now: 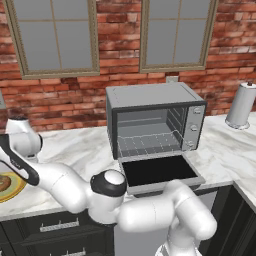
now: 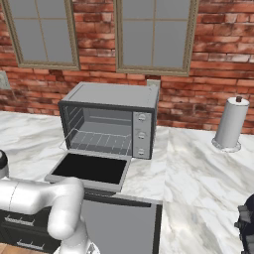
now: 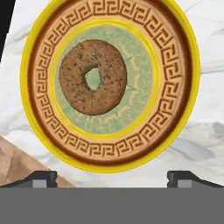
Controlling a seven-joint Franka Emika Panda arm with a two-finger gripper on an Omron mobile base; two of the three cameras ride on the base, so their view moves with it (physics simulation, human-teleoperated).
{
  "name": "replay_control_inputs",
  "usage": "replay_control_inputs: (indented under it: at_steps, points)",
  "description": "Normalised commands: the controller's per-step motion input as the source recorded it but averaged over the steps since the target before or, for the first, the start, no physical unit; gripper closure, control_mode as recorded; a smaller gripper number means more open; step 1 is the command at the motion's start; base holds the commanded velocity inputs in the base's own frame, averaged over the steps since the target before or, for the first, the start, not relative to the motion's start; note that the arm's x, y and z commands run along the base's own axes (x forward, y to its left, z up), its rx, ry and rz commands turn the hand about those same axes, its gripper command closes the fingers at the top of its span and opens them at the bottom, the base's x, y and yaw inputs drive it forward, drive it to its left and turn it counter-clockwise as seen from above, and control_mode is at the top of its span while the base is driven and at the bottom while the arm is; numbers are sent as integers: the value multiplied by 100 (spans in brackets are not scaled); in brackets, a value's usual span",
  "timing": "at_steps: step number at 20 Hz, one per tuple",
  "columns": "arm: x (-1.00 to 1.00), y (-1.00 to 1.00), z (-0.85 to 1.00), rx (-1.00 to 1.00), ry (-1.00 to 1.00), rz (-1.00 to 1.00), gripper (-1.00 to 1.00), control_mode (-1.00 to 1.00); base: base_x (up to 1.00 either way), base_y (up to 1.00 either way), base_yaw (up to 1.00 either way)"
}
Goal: Pick up the bagel from the plate, place it on the toaster oven rack, close the door, and set the timer.
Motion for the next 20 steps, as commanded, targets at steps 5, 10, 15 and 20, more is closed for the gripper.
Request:
replay_control_inputs:
  at_steps: [5,10,15,20]
  points:
    - [9,11,-17,0,-8,-13,-100,-100,0,0,0]
    - [12,8,-11,0,-9,-15,-100,-100,0,0,0]
    - [4,2,-17,0,-3,-14,-100,-100,0,0,0]
    - [13,13,-12,0,0,-10,-100,-100,0,0,0]
